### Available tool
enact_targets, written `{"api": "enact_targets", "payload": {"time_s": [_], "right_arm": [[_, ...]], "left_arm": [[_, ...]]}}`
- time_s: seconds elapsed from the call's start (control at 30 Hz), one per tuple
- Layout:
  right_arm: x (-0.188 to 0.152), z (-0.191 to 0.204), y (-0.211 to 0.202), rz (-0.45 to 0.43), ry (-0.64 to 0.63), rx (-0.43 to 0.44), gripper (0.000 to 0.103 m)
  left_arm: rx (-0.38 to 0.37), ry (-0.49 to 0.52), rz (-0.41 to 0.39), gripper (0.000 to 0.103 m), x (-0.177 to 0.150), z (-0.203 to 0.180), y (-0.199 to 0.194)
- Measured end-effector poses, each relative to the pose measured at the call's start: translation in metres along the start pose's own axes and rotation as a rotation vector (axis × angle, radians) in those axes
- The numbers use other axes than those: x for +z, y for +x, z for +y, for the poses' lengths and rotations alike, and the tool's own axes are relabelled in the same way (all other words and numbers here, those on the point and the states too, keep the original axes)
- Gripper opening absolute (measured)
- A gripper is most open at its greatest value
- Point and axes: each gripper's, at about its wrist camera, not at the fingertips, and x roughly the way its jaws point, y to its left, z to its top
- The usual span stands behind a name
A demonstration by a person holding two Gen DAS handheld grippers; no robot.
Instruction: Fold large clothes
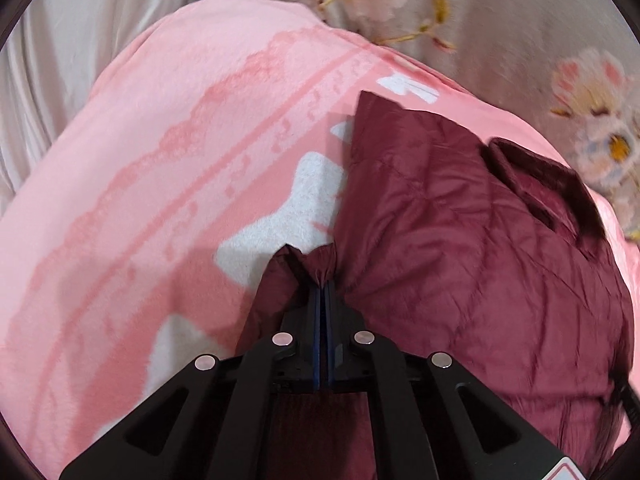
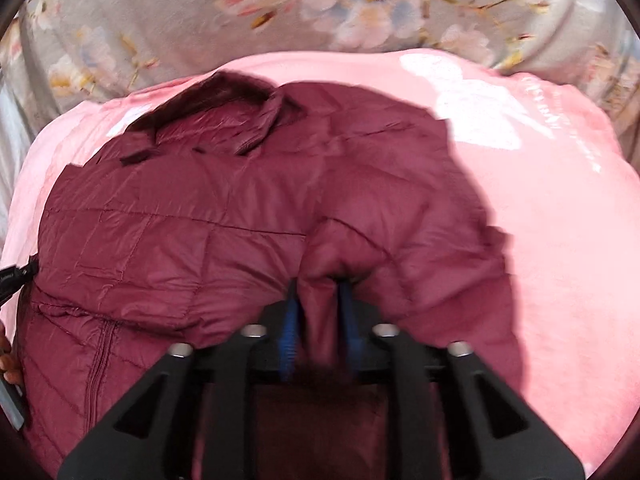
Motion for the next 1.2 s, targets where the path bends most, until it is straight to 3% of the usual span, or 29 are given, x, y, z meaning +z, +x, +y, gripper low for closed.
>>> {"api": "enact_targets", "payload": {"time_s": [0.03, 0.2, 0.33, 0.4, 0.5, 0.63, 1.03, 1.2], "right_arm": [[0.002, -0.005, -0.009, -0.027, 0.014, -0.002, 0.049], [0.020, 0.003, -0.049, -0.128, 0.001, 0.035, 0.048], [0.031, 0.052, -0.045, -0.138, -0.126, 0.073, 0.025], [0.029, 0.075, -0.031, -0.125, -0.193, 0.064, 0.017], [0.022, 0.088, -0.006, -0.075, -0.216, 0.070, 0.017], [0.005, 0.087, 0.023, 0.004, -0.203, 0.070, 0.017], [-0.013, 0.092, 0.032, -0.009, -0.240, 0.017, 0.016], [-0.011, 0.087, 0.034, -0.004, -0.215, 0.041, 0.016]], "left_arm": [[-0.005, 0.018, -0.017, 0.003, -0.001, 0.001, -0.009], [-0.009, 0.116, -0.115, 0.003, 0.007, -0.021, -0.053], [-0.067, 0.185, -0.142, 0.004, 0.015, -0.068, -0.066], [-0.067, 0.228, -0.132, 0.005, 0.013, -0.092, -0.057], [-0.041, 0.260, -0.086, 0.005, 0.004, -0.112, -0.029], [-0.020, 0.248, -0.020, 0.005, -0.010, -0.110, 0.006], [0.014, 0.282, -0.062, 0.006, -0.028, -0.108, 0.015], [0.077, 0.330, -0.067, 0.006, -0.032, -0.118, 0.018]]}}
